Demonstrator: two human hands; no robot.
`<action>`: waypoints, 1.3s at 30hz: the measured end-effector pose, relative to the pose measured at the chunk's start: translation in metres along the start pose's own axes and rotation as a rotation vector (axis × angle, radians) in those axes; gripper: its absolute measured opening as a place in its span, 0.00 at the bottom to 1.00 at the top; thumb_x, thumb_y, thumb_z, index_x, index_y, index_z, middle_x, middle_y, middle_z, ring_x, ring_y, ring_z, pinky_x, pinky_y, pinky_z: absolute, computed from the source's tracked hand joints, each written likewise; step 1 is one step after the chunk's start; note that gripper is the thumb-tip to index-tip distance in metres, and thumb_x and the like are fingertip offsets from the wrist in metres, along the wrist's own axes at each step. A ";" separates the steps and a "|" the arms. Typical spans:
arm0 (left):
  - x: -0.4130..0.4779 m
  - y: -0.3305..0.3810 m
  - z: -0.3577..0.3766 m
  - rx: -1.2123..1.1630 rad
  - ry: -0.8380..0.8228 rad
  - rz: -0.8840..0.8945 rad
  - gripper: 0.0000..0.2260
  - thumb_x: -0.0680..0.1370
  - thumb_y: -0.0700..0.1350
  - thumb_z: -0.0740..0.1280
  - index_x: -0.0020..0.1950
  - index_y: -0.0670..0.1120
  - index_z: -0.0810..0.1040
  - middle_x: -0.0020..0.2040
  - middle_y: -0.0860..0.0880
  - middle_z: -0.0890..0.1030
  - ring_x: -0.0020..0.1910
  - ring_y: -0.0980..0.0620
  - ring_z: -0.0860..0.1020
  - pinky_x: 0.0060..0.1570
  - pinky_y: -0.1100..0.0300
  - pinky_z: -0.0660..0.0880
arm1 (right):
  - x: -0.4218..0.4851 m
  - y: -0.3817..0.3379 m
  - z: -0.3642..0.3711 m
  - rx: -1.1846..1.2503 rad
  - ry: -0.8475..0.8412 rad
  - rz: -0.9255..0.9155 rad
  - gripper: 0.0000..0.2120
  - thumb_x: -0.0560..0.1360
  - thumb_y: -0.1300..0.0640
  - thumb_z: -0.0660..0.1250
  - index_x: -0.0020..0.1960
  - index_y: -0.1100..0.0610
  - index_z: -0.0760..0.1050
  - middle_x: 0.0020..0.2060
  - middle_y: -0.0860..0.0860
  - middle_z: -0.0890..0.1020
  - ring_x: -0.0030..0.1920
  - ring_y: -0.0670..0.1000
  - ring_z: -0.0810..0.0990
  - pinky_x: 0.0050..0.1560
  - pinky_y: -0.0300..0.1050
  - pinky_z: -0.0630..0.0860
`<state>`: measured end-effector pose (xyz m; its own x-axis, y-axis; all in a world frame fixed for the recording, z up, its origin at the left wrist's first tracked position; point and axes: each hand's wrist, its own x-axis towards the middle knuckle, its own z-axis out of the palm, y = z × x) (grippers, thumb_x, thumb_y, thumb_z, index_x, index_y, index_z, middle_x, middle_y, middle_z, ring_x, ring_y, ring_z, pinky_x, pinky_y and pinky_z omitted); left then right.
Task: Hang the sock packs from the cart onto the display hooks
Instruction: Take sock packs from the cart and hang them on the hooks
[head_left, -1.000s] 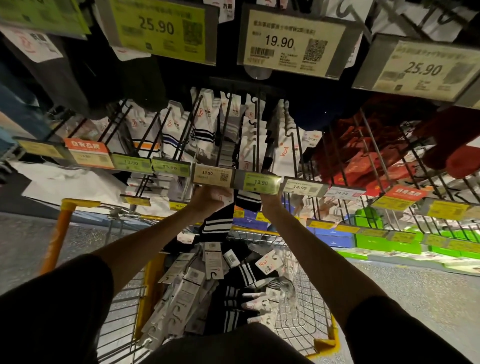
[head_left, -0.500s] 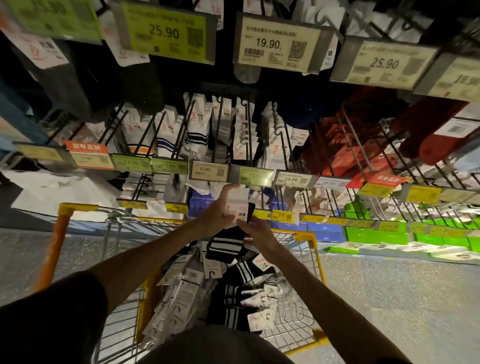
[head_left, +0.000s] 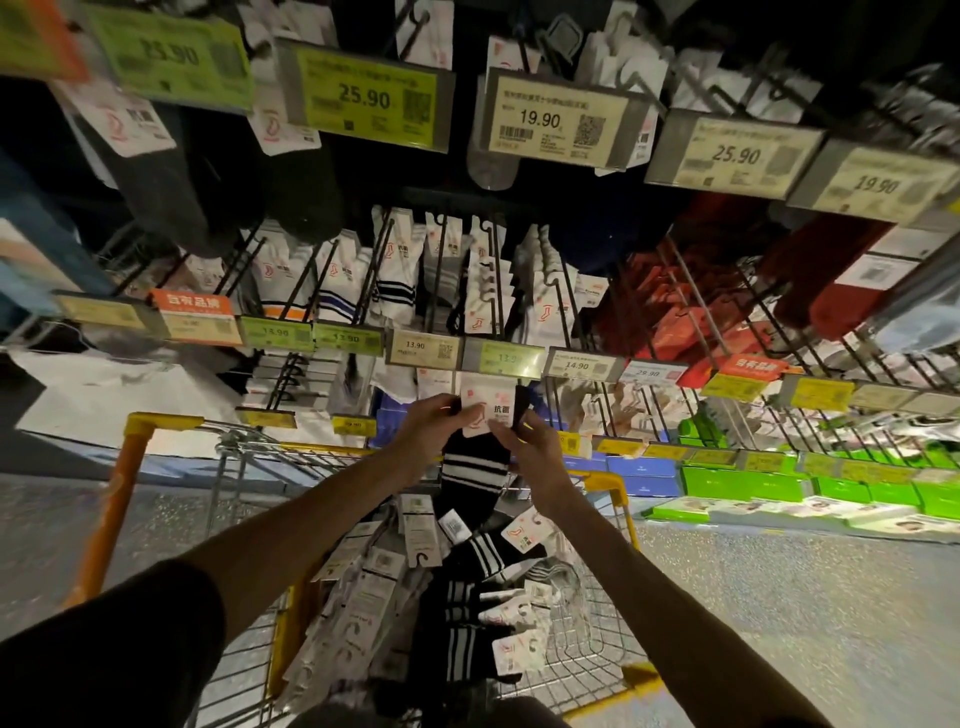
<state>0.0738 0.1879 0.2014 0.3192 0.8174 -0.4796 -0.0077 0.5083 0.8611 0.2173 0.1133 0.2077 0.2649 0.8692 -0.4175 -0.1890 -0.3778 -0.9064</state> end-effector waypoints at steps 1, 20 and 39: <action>0.002 0.003 0.002 0.001 0.040 -0.010 0.08 0.74 0.39 0.74 0.52 0.40 0.83 0.51 0.43 0.85 0.54 0.45 0.83 0.59 0.51 0.78 | 0.003 -0.001 0.001 0.003 0.007 0.001 0.06 0.76 0.61 0.71 0.52 0.54 0.80 0.48 0.52 0.86 0.48 0.50 0.84 0.44 0.48 0.81; 0.016 0.018 0.013 0.065 0.152 0.080 0.12 0.74 0.36 0.73 0.57 0.36 0.82 0.51 0.43 0.84 0.42 0.58 0.83 0.46 0.67 0.78 | 0.044 0.015 0.009 -0.240 0.221 -0.183 0.09 0.76 0.54 0.71 0.40 0.50 0.72 0.32 0.43 0.82 0.34 0.44 0.79 0.36 0.42 0.74; 0.048 0.010 0.024 0.815 0.342 0.423 0.17 0.81 0.31 0.58 0.71 0.35 0.67 0.69 0.36 0.70 0.67 0.41 0.65 0.57 0.84 0.55 | 0.100 0.002 0.021 -0.492 0.304 -0.163 0.16 0.76 0.68 0.56 0.63 0.65 0.71 0.49 0.54 0.77 0.50 0.43 0.77 0.51 0.35 0.74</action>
<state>0.1117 0.2252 0.1908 0.1482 0.9888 -0.0169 0.6393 -0.0827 0.7645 0.2233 0.2060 0.1660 0.5259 0.8256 -0.2047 0.3178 -0.4139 -0.8530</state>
